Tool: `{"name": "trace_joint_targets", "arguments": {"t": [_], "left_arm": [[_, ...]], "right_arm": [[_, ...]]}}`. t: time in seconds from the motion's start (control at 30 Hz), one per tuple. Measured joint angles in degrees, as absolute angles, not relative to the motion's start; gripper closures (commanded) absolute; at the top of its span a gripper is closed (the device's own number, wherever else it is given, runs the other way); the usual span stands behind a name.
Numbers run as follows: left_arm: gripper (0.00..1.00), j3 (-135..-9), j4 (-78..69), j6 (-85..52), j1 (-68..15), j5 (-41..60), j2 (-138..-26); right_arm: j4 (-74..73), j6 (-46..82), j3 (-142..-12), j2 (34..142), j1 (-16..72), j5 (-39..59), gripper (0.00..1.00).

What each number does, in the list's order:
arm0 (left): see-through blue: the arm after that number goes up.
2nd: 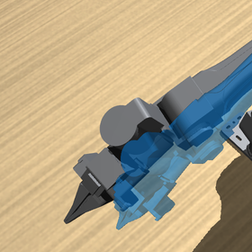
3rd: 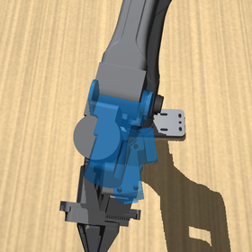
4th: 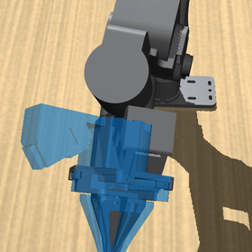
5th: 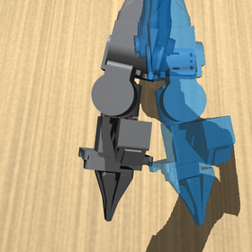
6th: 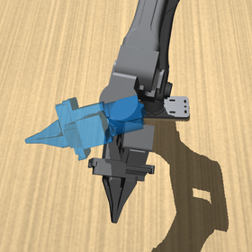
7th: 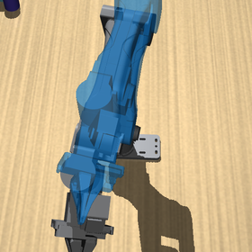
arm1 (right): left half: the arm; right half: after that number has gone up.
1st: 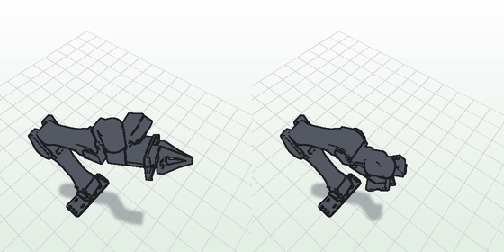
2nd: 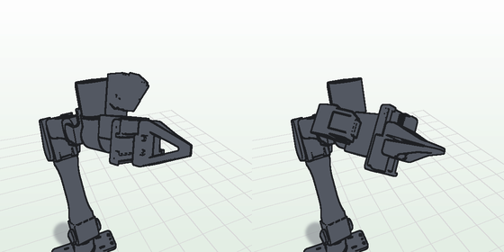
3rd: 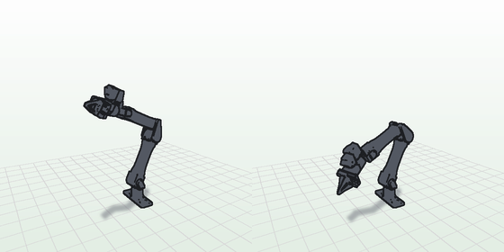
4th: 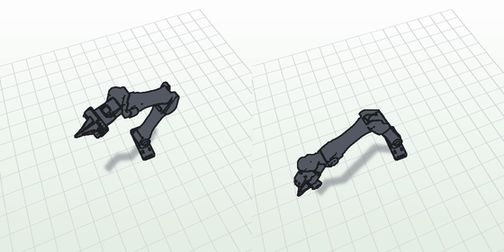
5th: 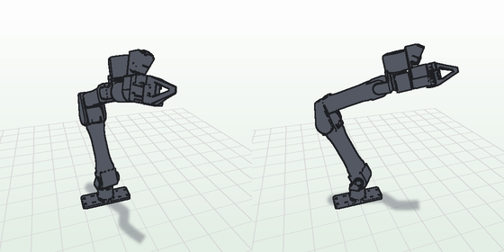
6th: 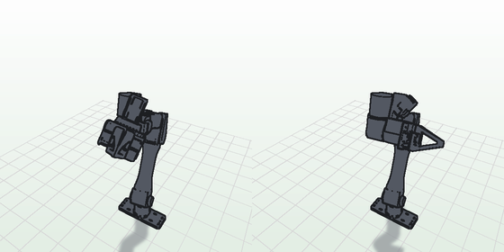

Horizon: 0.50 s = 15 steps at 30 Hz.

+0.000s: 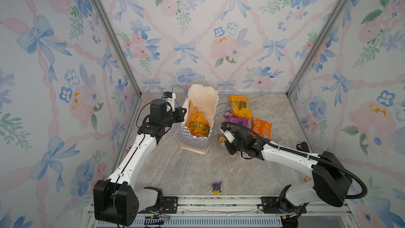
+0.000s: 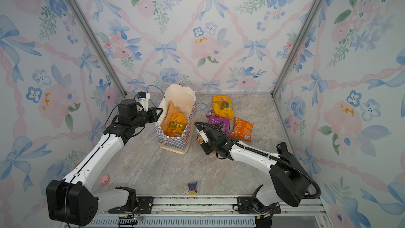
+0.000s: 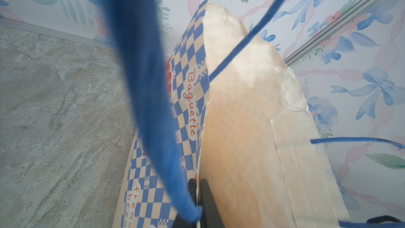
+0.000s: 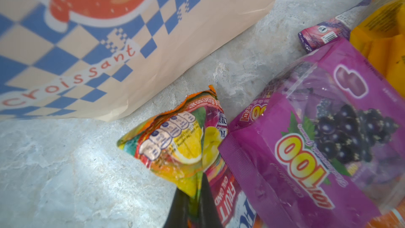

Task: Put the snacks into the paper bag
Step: 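Lift the rainbow FOX'S fruits bag with the right gripper off the table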

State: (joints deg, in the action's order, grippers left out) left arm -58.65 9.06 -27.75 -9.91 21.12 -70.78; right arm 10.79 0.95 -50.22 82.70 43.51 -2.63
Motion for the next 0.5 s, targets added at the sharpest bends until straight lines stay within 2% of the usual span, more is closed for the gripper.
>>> {"name": "trace_joint_targets", "arguments": {"t": [0.5], "left_arm": [[0.91, -58.7, 9.1, -28.0, -9.9, 21.6, -70.8]], "right_arm": [[25.1, 6.8, -61.1, 75.0, 29.9, 16.7, 1.0]]}}
